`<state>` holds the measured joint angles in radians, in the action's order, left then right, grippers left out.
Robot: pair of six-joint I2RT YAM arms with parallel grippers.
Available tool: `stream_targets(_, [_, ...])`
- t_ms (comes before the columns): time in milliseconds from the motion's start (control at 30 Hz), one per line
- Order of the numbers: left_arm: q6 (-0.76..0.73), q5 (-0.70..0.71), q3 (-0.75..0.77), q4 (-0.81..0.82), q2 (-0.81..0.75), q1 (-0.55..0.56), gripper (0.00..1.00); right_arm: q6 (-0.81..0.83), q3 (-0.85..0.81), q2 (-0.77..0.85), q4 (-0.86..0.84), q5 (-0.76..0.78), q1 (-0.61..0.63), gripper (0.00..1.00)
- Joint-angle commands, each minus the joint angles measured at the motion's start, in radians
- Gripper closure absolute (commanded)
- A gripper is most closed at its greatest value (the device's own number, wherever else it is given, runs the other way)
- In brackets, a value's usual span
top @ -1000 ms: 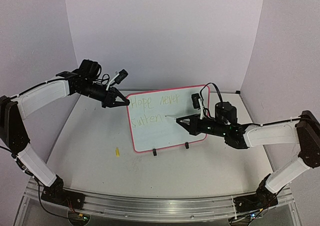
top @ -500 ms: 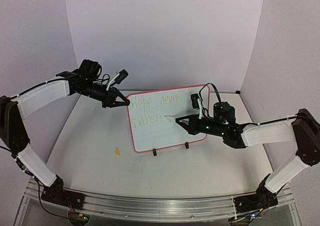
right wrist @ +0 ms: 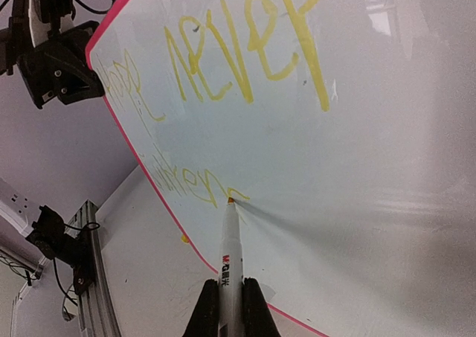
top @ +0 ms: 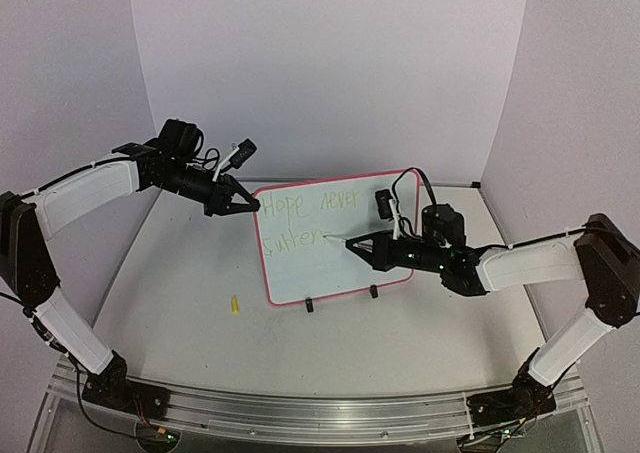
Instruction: Write a sentence on the whiteboard
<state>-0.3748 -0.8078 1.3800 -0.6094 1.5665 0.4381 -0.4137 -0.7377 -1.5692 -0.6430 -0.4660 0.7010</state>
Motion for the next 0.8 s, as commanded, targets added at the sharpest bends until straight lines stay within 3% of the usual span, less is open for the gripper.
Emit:
stream_targets(0, [-0.034,0.058,-0.011,-0.081,0.047,0.030,1.00,-0.013,0.018,0.000,-0.018,0.052,-0.007,1.00])
stream_targets(767, [-0.037,0.070,-0.012,-0.081,0.049,0.030,1.00,0.053,-0.075,0.091,0.038,0.142,-0.007,1.00])
